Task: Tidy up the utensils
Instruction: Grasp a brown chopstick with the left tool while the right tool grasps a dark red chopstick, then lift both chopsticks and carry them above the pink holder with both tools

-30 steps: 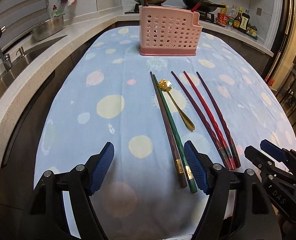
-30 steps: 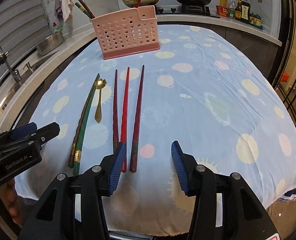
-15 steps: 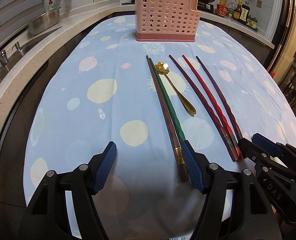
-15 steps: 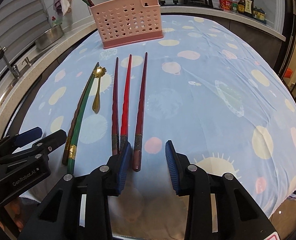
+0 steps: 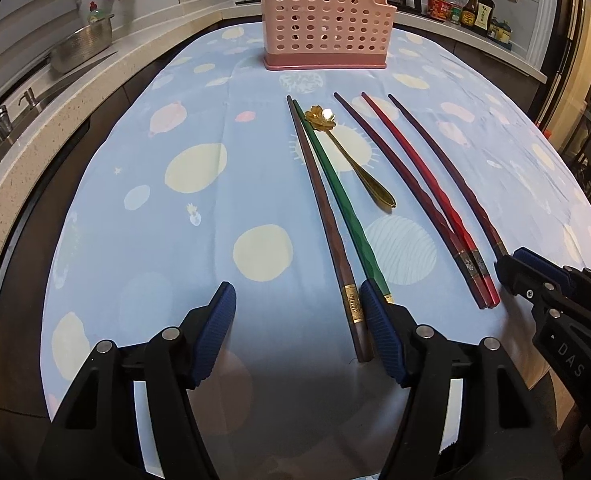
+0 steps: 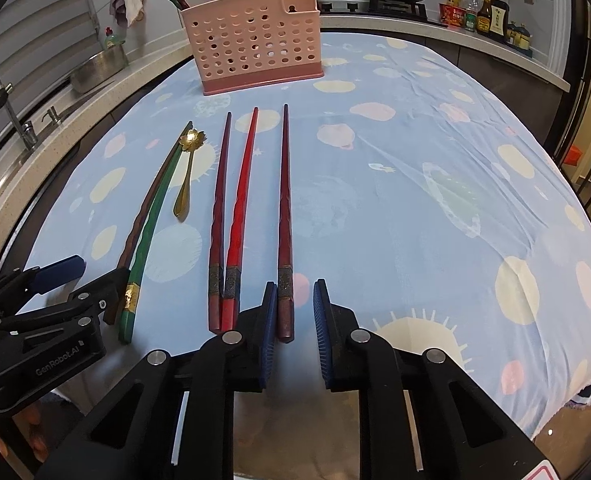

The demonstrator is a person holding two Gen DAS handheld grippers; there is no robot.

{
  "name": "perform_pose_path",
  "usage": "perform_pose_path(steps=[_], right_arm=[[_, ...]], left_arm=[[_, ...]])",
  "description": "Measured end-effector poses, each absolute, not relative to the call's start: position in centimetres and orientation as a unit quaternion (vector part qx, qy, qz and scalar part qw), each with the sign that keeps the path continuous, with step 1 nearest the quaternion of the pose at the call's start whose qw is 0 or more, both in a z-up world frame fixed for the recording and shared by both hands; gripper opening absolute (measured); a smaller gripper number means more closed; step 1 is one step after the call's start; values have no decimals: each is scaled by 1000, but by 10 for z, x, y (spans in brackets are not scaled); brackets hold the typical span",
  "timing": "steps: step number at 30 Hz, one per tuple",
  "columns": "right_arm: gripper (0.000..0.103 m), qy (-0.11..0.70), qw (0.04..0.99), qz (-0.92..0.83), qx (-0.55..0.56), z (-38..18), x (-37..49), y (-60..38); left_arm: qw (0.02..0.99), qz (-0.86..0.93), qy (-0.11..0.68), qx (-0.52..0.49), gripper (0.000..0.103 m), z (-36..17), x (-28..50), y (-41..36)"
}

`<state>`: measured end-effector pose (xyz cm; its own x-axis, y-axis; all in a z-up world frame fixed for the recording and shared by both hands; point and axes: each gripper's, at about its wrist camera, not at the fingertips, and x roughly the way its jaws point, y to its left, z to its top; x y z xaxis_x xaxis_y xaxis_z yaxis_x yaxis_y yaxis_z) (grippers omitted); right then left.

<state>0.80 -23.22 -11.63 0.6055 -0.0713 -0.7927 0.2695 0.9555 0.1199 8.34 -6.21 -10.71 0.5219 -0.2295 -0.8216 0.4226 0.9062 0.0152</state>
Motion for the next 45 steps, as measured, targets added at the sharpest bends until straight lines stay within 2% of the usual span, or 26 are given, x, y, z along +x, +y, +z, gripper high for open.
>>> perform_pose_path(steps=[3, 6, 8, 9, 11, 13, 26, 45], right_arm=[[13, 434, 889, -95, 114, -116, 8, -232], [8, 434, 889, -94, 114, -116, 8, -232], [7, 434, 889, -93, 114, -116, 8, -232], [7, 434, 889, -93, 114, -116, 7, -233], [7, 434, 889, -93, 114, -116, 7, -233], [7, 435, 889, -92, 115, -115, 6, -233], [7, 414, 897, -88, 130, -93, -6, -237], [7, 279, 946, -88, 141, 31, 14, -271]], left_arm=[[867, -188, 450, 106, 58, -107, 84, -61], [867, -188, 449, 104, 47, -106, 83, -58], [867, -190, 450, 102, 29, -105, 83, -57], [866, -192, 451, 101, 25, -104, 84, -56], [863, -196, 455, 97, 10, -103, 85, -55], [860, -198, 461, 92, 7, -102, 86, -53], [863, -200, 457, 78, 7, -77, 82, -47], [911, -197, 359, 38, 7, 36, 123, -38]])
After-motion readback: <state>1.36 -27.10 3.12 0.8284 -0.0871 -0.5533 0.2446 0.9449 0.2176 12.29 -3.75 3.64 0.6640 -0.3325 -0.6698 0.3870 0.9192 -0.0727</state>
